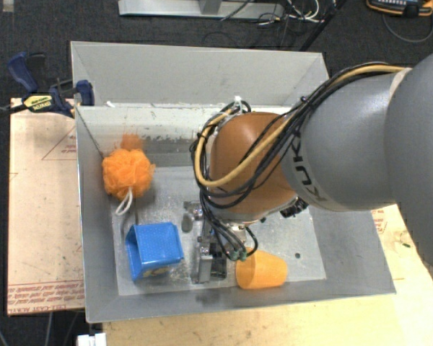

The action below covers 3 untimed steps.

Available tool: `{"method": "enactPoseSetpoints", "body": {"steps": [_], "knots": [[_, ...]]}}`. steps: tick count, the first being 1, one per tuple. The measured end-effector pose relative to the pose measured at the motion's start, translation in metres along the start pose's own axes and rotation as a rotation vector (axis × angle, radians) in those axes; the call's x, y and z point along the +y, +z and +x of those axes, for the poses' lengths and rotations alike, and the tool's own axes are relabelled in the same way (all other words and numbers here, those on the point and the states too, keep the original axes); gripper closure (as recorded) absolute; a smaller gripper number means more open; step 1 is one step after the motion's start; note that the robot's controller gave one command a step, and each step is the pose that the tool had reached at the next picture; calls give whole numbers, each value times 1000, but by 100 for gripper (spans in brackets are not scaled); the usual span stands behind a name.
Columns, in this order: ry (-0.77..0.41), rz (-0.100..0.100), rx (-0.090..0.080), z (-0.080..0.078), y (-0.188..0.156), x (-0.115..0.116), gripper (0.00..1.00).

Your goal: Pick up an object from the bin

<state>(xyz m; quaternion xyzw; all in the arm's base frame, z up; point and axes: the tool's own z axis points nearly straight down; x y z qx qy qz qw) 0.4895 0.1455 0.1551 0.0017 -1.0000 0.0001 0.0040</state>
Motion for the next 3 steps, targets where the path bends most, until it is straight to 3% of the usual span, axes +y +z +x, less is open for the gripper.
{"method": "enactPoseSetpoints", "body": {"steps": [1, 2, 3], "knots": [[4, -1, -7, -2, -4, -1, 0], [100, -3, -7, -12, 56, 31, 0], [110, 0, -1, -11, 68, 46, 0]]}}
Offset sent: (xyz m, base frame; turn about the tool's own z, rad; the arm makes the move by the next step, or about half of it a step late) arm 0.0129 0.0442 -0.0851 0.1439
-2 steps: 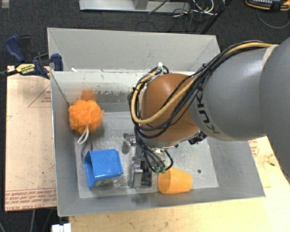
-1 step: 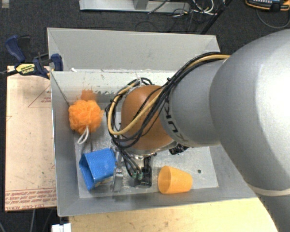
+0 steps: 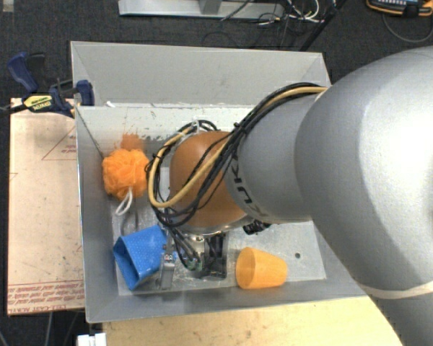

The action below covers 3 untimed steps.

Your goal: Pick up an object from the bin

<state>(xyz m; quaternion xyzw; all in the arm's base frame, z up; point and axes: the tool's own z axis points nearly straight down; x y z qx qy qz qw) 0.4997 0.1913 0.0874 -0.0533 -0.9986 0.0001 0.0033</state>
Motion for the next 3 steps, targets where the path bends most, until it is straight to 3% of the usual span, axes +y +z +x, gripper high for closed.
{"method": "enactPoseSetpoints", "body": {"steps": [1, 2, 3], "knots": [[71, 22, -5, 19, -11, 24, 0], [56, 16, -7, 12, -4, 30, 0], [77, 22, -4, 14, -17, 11, 100]]}}
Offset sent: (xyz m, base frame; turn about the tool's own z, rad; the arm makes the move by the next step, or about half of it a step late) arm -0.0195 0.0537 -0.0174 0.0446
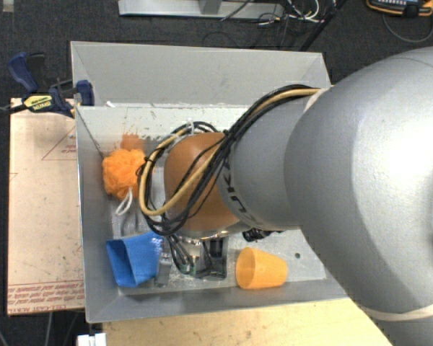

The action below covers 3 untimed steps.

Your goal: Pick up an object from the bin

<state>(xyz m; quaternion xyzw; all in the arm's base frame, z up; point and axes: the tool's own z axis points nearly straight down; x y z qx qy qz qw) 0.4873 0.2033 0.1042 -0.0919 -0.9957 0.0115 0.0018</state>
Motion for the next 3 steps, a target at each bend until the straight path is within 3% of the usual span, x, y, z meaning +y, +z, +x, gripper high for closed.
{"method": "enactPoseSetpoints", "body": {"steps": [2, 3], "knots": [[6, 4, 1, 0, -3, 0, 100], [3, -1, 4, 3, -20, 2, 100]]}}
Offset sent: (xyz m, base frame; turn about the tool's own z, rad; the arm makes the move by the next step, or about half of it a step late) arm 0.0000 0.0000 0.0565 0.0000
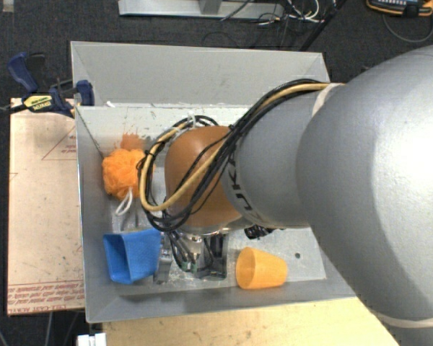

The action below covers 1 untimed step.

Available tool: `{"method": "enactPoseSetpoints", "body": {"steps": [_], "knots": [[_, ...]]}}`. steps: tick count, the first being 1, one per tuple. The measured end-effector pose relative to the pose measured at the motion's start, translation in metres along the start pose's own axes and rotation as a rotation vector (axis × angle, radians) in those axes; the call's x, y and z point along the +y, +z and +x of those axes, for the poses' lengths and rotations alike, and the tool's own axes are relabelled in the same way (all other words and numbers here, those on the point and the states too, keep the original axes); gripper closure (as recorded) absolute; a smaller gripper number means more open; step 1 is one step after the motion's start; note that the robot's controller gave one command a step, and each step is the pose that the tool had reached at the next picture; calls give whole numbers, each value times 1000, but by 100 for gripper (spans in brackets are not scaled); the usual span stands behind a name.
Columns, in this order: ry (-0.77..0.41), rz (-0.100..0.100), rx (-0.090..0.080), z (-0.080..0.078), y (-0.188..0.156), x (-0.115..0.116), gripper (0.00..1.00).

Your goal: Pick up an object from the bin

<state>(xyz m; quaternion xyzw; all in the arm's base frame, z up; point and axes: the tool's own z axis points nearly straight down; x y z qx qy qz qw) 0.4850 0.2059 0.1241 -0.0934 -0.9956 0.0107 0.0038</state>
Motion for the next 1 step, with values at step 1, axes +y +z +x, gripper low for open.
{"method": "enactPoseSetpoints", "body": {"steps": [1], "knots": [[-2, -2, 1, 1, -16, 1, 100]]}}
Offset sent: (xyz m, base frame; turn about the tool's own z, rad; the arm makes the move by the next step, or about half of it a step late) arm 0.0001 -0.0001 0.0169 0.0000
